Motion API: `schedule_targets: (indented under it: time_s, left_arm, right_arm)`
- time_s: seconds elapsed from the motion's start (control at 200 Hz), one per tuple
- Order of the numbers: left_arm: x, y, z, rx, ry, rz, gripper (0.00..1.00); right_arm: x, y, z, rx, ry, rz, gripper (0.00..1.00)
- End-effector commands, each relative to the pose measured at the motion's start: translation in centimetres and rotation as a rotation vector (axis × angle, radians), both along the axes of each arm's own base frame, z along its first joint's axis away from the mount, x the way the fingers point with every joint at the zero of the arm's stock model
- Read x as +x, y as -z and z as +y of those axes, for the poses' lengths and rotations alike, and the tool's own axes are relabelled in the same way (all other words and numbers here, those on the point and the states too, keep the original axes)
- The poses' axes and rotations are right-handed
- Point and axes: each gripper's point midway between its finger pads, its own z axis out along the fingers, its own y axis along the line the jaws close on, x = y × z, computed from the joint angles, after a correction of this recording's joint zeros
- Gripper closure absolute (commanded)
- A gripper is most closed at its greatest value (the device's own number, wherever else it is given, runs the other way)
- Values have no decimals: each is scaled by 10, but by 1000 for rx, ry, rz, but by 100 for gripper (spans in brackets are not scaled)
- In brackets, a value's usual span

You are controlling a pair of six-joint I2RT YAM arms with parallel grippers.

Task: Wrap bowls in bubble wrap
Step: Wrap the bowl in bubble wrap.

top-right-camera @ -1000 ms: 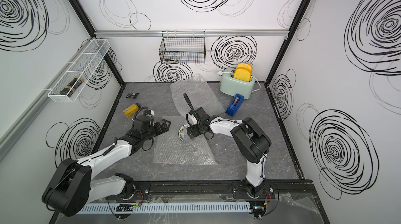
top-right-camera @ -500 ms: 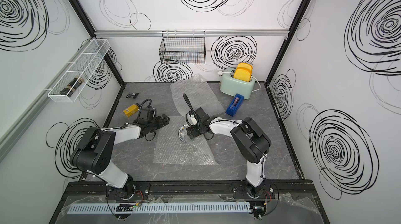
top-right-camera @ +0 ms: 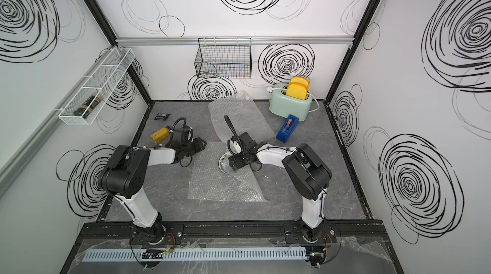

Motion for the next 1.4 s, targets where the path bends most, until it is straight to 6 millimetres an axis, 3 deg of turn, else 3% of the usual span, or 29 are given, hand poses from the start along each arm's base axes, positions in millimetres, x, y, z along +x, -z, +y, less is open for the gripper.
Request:
schedule_targets:
  time_s: [0.0, 0.125, 0.195, 0.21, 0.415, 0.745, 0.891, 1.101, 1.391]
  left_arm:
    - [6, -11, -3, -34, 25, -52, 71]
    - [2, -28, -8, -82, 38, -119, 92]
    - [-5, -41, -13, -141, 47, -170, 95]
    - [-7, -45, -15, -158, 52, -181, 100]
    - [-41, -91, -42, -332, 157, -337, 100]
    - [-103, -120, -96, -411, 365, -423, 100]
    - [-124, -117, -111, -376, 422, -410, 100]
    - [-141, -97, -137, -340, 522, -333, 100]
    - [-139, -73, -158, -265, 569, -258, 100]
  right_arm:
    - [-6, -4, 0, 4, -23, -6, 11]
    - [-6, -4, -1, 6, -21, -5, 11]
    - [-6, -4, -1, 11, -19, -2, 11]
    - [-6, -4, -1, 14, -18, -2, 11]
    - [-6, -4, 0, 22, -18, 5, 11]
    - [-5, -3, 0, 40, -6, 26, 11]
    - [-3, -5, -1, 56, 5, 35, 12]
    - [-3, -8, 1, 95, 7, 55, 12]
    - [-3, -18, -3, 134, 26, 71, 11]
